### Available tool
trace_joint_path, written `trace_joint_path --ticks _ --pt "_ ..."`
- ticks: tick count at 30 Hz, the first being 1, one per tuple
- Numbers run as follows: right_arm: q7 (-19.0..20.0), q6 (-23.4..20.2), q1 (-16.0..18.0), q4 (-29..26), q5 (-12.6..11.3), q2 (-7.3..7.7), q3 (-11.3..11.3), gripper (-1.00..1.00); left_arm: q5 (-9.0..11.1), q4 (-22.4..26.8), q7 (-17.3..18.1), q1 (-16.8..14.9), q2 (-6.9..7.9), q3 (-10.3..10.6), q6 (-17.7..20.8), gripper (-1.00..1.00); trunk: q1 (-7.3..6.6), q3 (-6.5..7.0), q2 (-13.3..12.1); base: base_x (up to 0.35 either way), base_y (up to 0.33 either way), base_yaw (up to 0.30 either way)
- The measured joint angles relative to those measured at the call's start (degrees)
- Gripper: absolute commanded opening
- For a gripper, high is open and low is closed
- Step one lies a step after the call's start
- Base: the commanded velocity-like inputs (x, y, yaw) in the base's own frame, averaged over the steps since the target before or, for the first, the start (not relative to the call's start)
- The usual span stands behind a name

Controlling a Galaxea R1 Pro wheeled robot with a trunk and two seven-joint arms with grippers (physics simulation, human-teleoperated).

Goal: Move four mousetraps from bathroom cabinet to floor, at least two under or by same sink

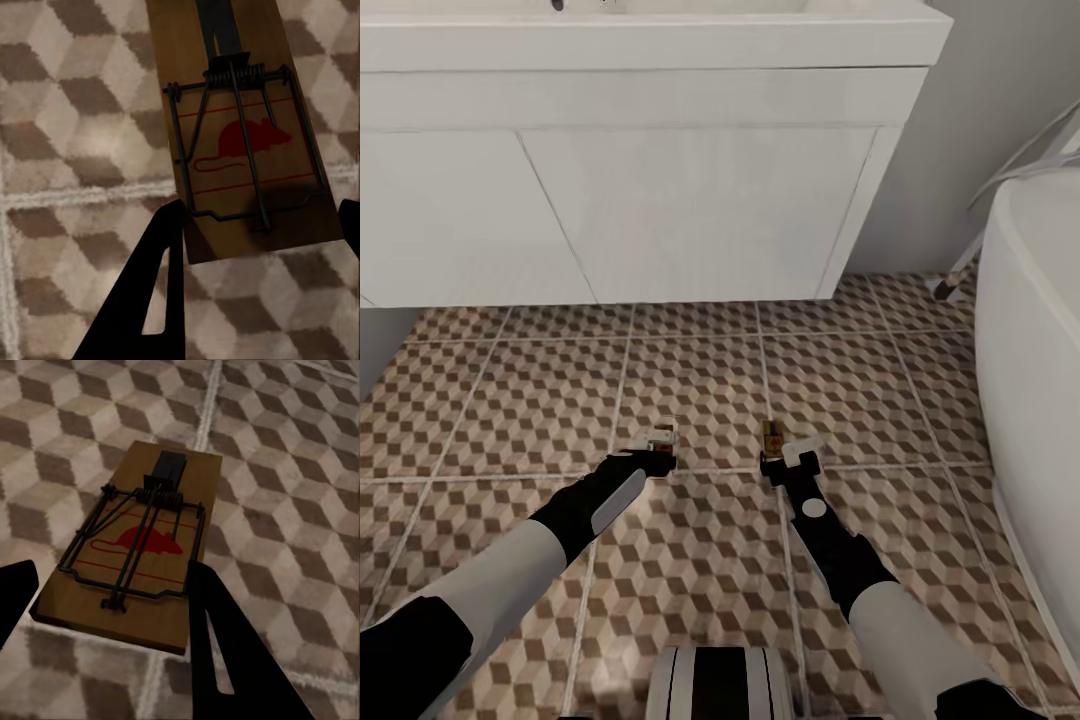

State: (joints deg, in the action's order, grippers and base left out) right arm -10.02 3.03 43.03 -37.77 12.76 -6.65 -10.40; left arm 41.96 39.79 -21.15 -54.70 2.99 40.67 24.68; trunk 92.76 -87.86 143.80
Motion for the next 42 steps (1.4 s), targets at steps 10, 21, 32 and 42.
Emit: trace_joint_path --ticks 10,21,32,42 --pt "0.00 0.00 0.00 0.00 0.00 0.06 0.00 -1.00 0.00 -0.03 0.00 0.07 0.04 0.00 -0.08 -1.00 0.03 0.00 0.00 0.066 0.000 0.000" --pt "0.00 0.00 0.00 0.00 0.00 0.15 0.08 -1.00 0.00 -0.11 0.00 0.09 0.06 0.00 -0.09 -1.00 0.04 -0.26 0.00 0.001 0.000 0.000" --pt "0.00 0.00 0.00 0.00 -0.01 -0.02 0.00 -1.00 0.02 -0.11 0.00 0.09 0.03 0.00 -0.09 -1.00 0.27 -3.20 0.12 0.000 0.000 0.000" --pt "-0.04 0.02 0.00 0.00 0.00 -0.03 0.00 -1.00 0.00 -0.03 0.00 0.09 0.05 0.00 -0.15 -1.00 0.37 -4.99 0.17 0.000 0.000 0.000"
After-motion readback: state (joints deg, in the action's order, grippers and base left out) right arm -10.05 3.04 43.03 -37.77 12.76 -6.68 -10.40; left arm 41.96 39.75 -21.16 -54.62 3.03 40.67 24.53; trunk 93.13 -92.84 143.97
